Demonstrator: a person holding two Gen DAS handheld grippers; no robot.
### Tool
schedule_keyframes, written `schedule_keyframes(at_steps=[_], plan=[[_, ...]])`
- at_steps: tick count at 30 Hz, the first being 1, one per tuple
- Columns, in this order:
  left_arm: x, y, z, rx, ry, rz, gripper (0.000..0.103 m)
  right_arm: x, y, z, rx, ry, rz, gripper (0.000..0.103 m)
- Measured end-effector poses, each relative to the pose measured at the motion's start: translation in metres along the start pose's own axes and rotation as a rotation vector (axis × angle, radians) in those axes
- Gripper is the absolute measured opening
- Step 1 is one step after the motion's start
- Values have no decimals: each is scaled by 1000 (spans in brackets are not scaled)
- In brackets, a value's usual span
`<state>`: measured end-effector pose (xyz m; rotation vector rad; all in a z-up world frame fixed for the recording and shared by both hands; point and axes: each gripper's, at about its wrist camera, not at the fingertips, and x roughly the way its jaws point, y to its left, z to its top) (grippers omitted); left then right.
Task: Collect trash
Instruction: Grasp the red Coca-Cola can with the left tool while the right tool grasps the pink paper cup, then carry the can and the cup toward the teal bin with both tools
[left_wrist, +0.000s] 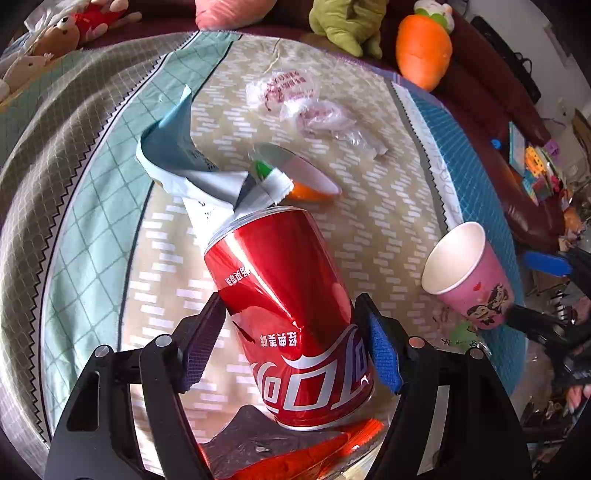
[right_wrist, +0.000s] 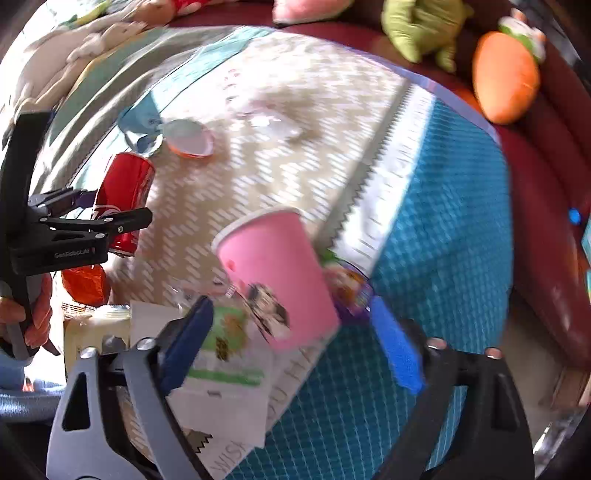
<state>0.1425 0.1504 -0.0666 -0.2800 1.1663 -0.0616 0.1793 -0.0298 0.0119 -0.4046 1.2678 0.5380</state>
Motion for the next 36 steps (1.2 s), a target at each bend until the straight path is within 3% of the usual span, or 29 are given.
schedule_keyframes(at_steps=[2,6,10,14,28,36], plan=[[-3,1,-1,2,-5,-7,73,12,4,8,-25,29,7,59],[-6,3,-2,-1,-8,-15,73,30,8,17,-57,61,16,60],[-8,5,-4,-12,-8,-17,73,42,11,21,-64,74,14,67],[-10,2,-1,-14,-21,-15,73,44,9,17,-23,55,28,64],[-66,-45,4,66,-136,-13,73,-37,-19,-20,126,-135,90,62],[-91,-111,-5,183,-170,-76,73,-80,-56,-71,256,-223,71,62]])
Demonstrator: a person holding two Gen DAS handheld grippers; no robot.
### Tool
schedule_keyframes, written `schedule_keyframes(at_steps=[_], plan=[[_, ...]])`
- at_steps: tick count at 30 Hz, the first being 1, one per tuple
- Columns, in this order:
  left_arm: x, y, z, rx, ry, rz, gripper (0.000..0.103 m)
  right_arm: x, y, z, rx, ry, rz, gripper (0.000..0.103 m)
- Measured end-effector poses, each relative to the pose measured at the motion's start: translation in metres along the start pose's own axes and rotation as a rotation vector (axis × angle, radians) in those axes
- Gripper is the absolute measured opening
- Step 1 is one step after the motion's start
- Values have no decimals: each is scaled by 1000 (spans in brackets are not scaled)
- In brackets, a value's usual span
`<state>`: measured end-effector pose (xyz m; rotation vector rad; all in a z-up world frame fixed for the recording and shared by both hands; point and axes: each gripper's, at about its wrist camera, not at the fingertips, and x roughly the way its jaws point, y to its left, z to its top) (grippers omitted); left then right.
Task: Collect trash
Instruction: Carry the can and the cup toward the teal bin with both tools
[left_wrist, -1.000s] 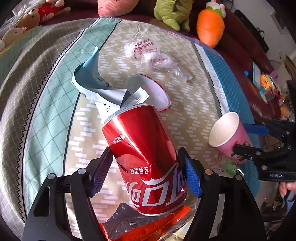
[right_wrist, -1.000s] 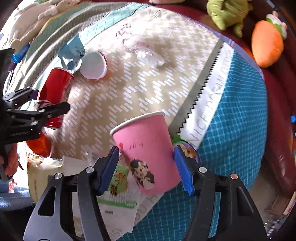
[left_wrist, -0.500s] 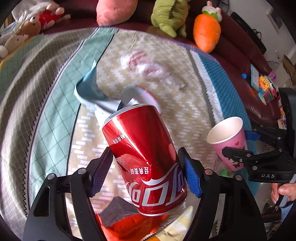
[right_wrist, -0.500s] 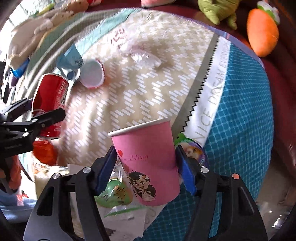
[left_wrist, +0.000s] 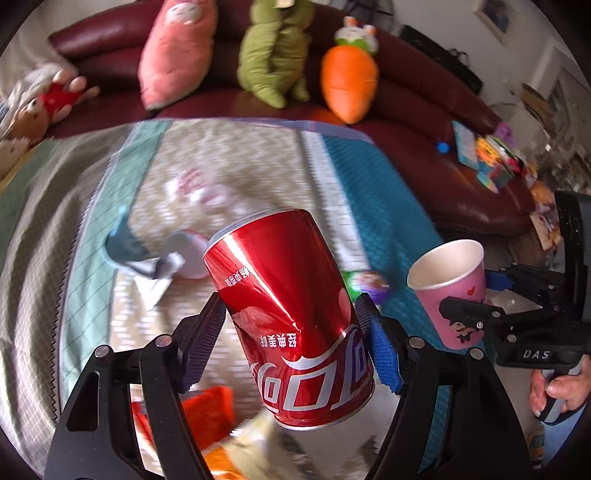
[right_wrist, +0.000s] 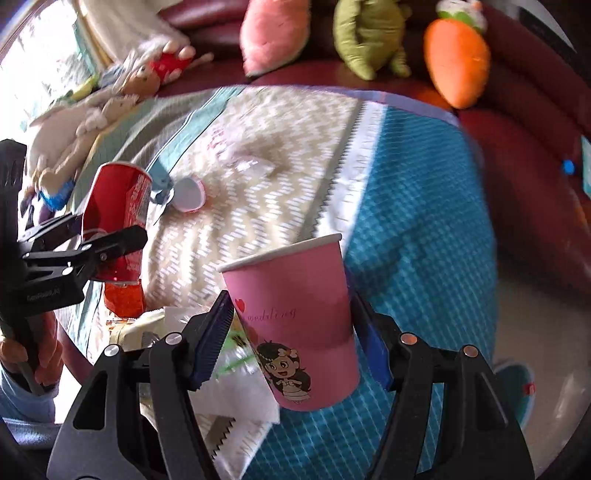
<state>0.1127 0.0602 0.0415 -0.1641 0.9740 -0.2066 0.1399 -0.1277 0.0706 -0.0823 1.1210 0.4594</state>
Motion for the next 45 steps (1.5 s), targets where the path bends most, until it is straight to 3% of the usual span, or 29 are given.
schedule_keyframes(at_steps=[20,30,45], plan=[[55,-220,-28,344,110,-160,73,-82,-183,-152,450,-169,-122,63],[95,-318,-55,515,177,-183,73,-107,-260,-231,662,-218,-219,64],[153,-413,-73,625,247,-224,73,-107,-318,-276,779,-186,-237,64]])
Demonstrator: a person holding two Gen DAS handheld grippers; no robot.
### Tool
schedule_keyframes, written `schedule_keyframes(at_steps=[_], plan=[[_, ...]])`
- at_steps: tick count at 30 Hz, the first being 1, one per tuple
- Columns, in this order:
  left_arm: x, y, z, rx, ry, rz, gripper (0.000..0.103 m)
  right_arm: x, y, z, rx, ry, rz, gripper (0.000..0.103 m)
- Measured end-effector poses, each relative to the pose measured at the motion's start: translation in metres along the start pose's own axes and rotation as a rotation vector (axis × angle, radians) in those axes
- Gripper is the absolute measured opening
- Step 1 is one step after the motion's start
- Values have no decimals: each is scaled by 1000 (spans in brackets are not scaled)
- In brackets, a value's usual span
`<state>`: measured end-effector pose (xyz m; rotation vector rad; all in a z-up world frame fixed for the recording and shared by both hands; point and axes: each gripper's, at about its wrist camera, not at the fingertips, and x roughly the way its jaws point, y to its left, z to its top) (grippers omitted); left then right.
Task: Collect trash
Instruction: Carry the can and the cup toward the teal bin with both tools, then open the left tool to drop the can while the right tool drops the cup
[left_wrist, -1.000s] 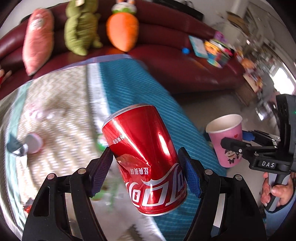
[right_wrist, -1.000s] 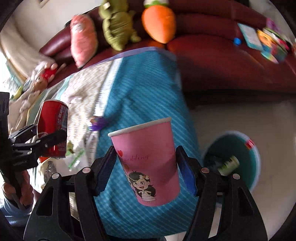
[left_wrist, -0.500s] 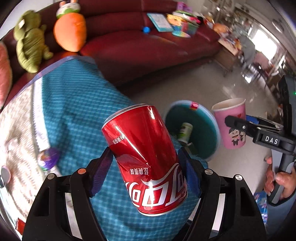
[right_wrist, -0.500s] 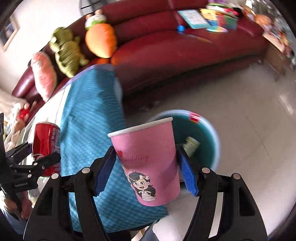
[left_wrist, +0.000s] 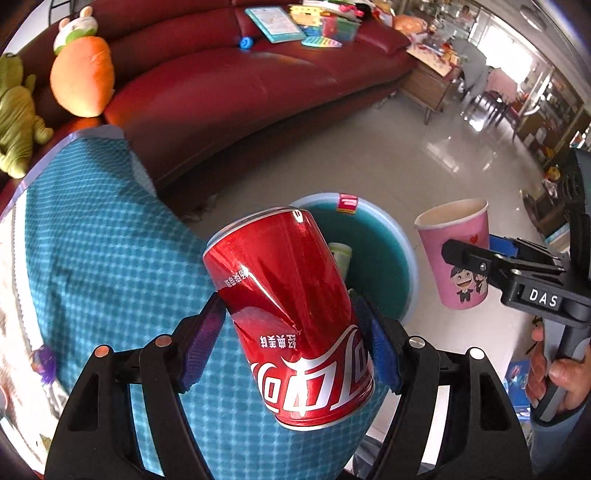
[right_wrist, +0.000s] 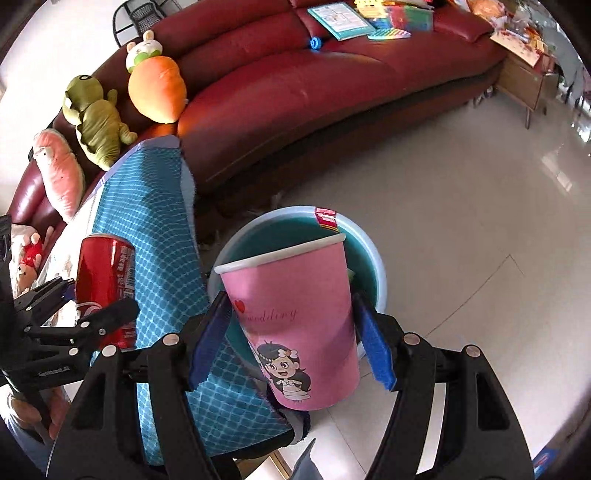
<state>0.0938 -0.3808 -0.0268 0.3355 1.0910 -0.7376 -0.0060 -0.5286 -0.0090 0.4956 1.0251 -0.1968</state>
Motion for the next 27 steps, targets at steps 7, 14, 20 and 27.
schedule_keyframes(at_steps=[7,14,20,27], plan=[[30,-10,13,10,33,-19,74,9,-9,7,17,20,-23,65],[55,-19,23,21,59,-28,77,12,-11,13,17,25,-46,65],[57,-16,17,12,51,-19,88,16,-10,14,16,30,-49,63],[49,-1,10,-28,59,-26,88,20,-4,14,3,40,-46,63]])
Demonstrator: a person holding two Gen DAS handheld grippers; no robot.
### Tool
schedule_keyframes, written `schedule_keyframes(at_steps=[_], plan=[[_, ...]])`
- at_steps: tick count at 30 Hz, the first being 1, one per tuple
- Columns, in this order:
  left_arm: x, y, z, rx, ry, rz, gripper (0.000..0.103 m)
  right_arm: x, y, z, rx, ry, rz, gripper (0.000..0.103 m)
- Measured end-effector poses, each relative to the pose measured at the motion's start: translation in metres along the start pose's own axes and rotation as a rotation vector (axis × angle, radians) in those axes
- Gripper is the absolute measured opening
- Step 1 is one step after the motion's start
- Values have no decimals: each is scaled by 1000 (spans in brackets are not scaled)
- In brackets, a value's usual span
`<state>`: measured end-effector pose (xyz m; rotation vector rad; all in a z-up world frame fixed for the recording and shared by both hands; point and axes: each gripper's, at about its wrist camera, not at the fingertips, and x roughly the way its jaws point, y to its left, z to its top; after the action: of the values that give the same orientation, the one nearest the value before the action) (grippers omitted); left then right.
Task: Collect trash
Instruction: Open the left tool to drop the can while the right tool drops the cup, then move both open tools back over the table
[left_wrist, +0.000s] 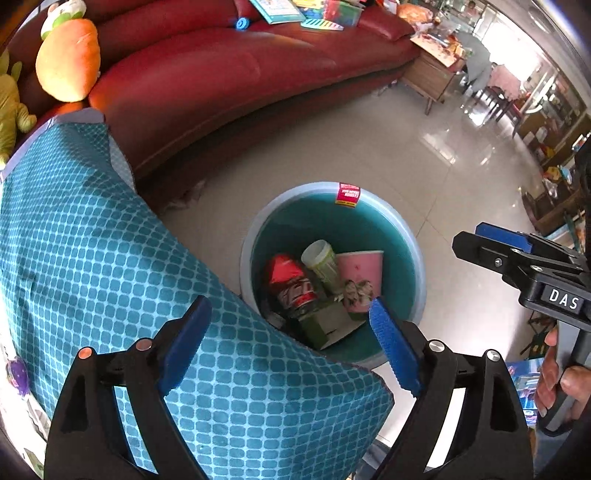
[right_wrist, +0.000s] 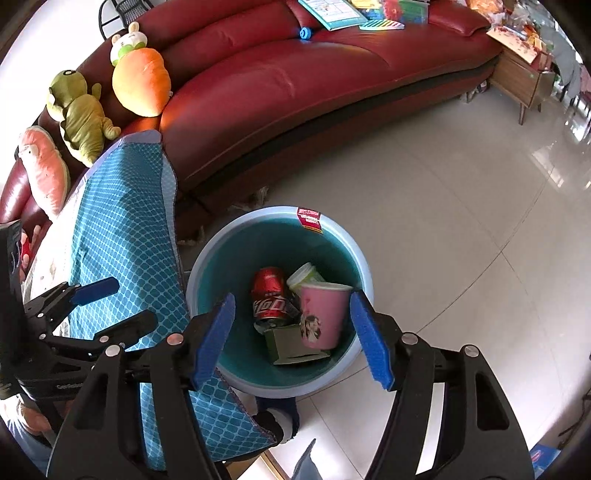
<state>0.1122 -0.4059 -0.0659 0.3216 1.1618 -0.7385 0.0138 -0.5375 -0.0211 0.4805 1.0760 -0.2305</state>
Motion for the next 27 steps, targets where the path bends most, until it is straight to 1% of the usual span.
schedule_keyframes(at_steps=[3,5,7,10,13,20,25,27], plan=[[-6,5,-5,-8,0,-2,88,1,1,0,3,6,1,64],[-8,7,-7,-10,2,-3,88,1,2,0,6,13,-3,73],[-11,10,-11,-17,6,-2,89,1,4,0,2,23,-10,76],[-16,14,-19,-27,5,-1,89,0,10,-1,-11,34,-19,79],[-25,20,-26,-41,-2,6,89,-3,19,-3,-42,42,-26,80],[-61,46,-51,-95,-43,34,89,-7,58,-8,-104,53,7,81],[-94,72,-78,-141,-77,67,89,-16,100,-18,-166,41,41,81],[-106,84,-92,-157,-85,83,89,-20,118,-24,-191,35,53,83]])
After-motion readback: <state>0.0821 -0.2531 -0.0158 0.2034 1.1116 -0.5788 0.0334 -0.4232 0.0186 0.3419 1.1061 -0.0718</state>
